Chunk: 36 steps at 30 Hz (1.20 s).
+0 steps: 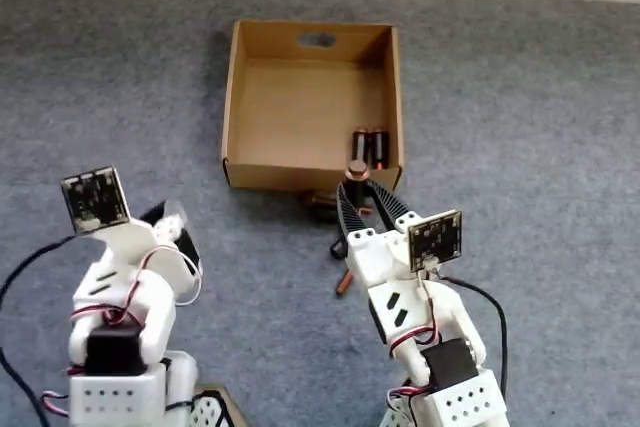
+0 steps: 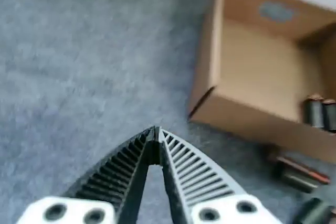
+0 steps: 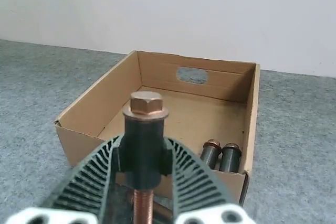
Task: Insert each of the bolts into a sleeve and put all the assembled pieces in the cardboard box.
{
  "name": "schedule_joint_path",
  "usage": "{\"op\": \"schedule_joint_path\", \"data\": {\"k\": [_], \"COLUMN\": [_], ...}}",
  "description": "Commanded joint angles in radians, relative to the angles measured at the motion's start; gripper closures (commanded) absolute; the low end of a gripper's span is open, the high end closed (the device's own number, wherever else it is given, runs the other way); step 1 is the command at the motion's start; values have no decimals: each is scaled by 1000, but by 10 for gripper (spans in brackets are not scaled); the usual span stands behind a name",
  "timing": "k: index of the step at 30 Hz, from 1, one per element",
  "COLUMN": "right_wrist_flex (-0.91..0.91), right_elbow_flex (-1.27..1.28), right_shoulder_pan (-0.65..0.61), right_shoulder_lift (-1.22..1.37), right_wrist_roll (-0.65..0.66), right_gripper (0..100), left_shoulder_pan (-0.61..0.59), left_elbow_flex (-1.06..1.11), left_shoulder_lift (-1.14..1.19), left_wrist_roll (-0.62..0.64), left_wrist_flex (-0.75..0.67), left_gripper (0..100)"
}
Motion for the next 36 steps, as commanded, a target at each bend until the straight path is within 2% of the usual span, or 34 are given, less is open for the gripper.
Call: {"op": "schedule_joint_path", "data": {"k": [1, 4, 9, 14, 17, 21, 36], "right_wrist_flex": [25, 96, 219, 289, 341, 361, 354], "right_elbow_flex": [74, 44, -97, -277, -432, -665, -1412], "right_shoulder_pan": [-2, -1, -4, -4, -5, -5, -1], "right_shoulder_lift": [-13, -15, -10, -1, 42, 249, 1374], "right_wrist_roll": [-11, -11, -8, -5, -9, -9, -12], "right_gripper": [991, 991, 990, 989, 989, 989, 991], "left_shoulder_pan": [-62, -88, -97, -91, -90, -90, -96], "left_elbow_flex": [197, 292, 285, 257, 202, 206, 226], "left_shoulder_lift": [-101, -209, -191, -196, -196, -196, -196], "left_wrist_roll": [-8, -8, -18, -322, -370, -374, -376], "left_wrist_flex": [-120, -203, -133, -35, 80, 86, 60], "left_gripper": [992, 992, 990, 992, 992, 991, 990]}}
